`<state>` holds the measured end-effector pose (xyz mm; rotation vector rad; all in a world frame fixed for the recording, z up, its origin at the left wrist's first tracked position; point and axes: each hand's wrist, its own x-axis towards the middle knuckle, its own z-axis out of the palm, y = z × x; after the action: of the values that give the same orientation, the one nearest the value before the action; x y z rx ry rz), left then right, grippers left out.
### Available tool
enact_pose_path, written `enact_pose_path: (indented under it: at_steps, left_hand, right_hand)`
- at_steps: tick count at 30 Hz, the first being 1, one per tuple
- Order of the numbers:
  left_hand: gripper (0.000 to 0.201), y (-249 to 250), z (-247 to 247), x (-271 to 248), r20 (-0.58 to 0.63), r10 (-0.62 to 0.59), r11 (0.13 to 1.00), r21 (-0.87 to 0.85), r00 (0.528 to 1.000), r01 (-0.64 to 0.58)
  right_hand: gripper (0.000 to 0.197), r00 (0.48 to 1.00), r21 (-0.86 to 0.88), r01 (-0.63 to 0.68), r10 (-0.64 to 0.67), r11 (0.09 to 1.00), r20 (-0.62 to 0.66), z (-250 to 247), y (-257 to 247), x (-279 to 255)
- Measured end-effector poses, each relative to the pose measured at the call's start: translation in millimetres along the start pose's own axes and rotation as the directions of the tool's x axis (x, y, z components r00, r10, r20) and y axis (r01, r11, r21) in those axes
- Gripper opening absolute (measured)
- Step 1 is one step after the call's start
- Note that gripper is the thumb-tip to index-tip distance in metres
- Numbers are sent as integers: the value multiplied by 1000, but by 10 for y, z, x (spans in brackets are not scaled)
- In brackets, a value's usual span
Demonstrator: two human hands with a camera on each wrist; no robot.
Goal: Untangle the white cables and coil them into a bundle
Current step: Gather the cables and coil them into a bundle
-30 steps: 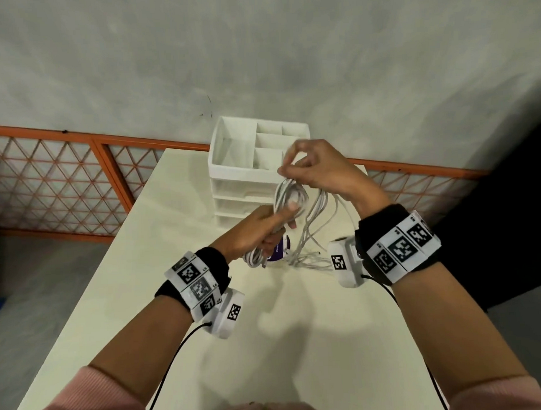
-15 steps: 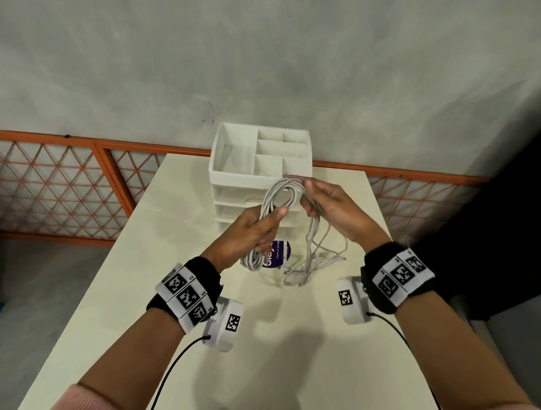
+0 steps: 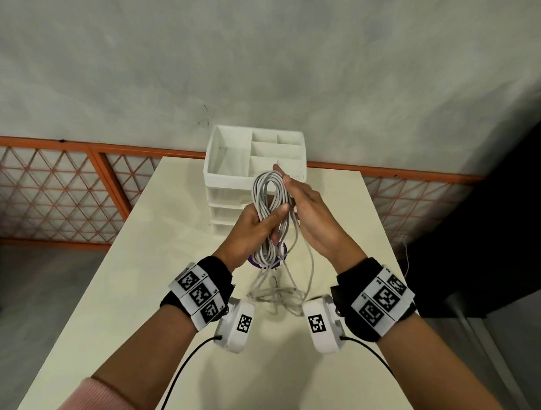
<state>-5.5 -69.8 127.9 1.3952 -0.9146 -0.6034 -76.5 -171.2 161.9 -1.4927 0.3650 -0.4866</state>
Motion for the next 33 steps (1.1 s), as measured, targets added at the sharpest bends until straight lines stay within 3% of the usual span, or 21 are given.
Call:
enact_pose_path:
  at_steps: [5,9,13,15,17,19,22,26,30,33]
  left_hand:
    - [47,36,-21,-16,32,-7,1000,-5,999,7]
    - [49,47,22,3,64,-4,996,-88,998,10]
    - [41,42,-30,52,-15,-23,996,-88,1000,21]
    - [42,43,-73,71,-49,-26,995,-103,998,21]
    - [40,63,-101,82,-55,-28,995,-100,998,22]
    - [37,54,-117,97,-80,-37,997,-65,996,32]
    - [35,-21,-146,129,-170,-23,1000,-14,985,21]
    - [38,-126,-176,178,-427,7,1000,24,904,4]
    - [38,-192,-146,253,-619,28,999,49,785,3]
    - [36,-175,-125,284,-633,-42,998,-66,773,0]
  right_hand:
    - [40,985,31,-99,94,995,147,-21,-19,-97]
    - [68,972,-97,-72,92,993,217,-63,105,-102]
    - [67,960,-52,-133,142,990,241,-113,188,-136]
    - [56,939,-100,-127,152,987,310,-153,195,-178]
    - [39,922,-296,-81,185,952,339,-193,211,-194]
    - [30,926,-426,-56,207,903,316,-260,264,-155]
    - [17,951,-466,-44,181,883,253,-322,254,-102]
    - [24,992,-572,60,15,818,125,-279,117,-129]
    - [36,972,-539,193,-84,820,220,-79,122,-193]
    - [41,952,-447,166,-25,879,305,-3,222,-210]
